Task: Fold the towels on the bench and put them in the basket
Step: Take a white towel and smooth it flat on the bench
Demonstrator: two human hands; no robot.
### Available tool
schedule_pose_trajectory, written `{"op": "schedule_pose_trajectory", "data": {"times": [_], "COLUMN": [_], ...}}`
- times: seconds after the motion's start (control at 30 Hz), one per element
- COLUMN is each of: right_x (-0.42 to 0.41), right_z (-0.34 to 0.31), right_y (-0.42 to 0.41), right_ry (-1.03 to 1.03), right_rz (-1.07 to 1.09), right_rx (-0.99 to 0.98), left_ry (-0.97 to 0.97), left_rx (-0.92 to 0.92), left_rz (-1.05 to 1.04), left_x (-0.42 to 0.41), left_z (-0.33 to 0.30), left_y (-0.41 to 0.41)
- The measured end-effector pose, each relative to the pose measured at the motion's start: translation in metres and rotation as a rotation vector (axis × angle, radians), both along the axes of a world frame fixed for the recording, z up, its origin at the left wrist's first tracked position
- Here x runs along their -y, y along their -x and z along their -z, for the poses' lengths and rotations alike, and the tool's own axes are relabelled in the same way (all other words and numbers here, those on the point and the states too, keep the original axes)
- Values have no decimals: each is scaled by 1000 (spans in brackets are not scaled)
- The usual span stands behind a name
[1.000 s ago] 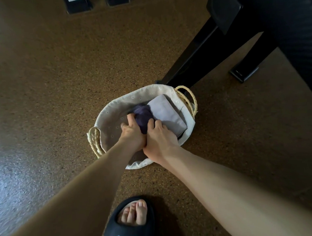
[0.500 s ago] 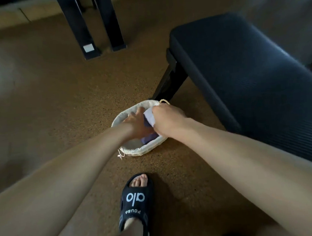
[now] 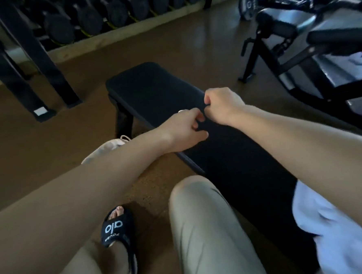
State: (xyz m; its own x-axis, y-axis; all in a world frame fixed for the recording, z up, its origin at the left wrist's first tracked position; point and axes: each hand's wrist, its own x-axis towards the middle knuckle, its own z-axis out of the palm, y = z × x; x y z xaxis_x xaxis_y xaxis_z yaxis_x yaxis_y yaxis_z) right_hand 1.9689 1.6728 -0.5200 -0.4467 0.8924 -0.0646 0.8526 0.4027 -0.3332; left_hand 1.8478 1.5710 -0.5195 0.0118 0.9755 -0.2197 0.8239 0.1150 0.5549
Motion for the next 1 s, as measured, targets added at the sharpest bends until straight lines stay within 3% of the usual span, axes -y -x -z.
{"op": "schedule_pose_trajectory", "data": {"times": [0.27, 0.4, 0.5, 0.67, 0.83, 1.0], "right_x": [15, 35, 49, 61, 62, 51], "right_z": [8, 26, 39, 61, 67, 49], "right_y": [-154, -202, -229, -247, -249, -236], "right_ry": [287, 224, 157, 253, 197, 258], "right_rz": [192, 227, 310, 327, 378, 465], "right_rx": [203, 322, 321, 169, -202, -573], "left_ry": [200, 321, 296, 304, 233, 153], "left_rx": [45, 87, 92, 190, 202, 428], "left_rz": [239, 252, 230, 130, 100, -137], "left_x": [2, 11, 16, 16, 15, -2], "left_z": [20, 51, 67, 78, 87, 64], "left_y": [-146, -194, -217, -233, -232, -208]}}
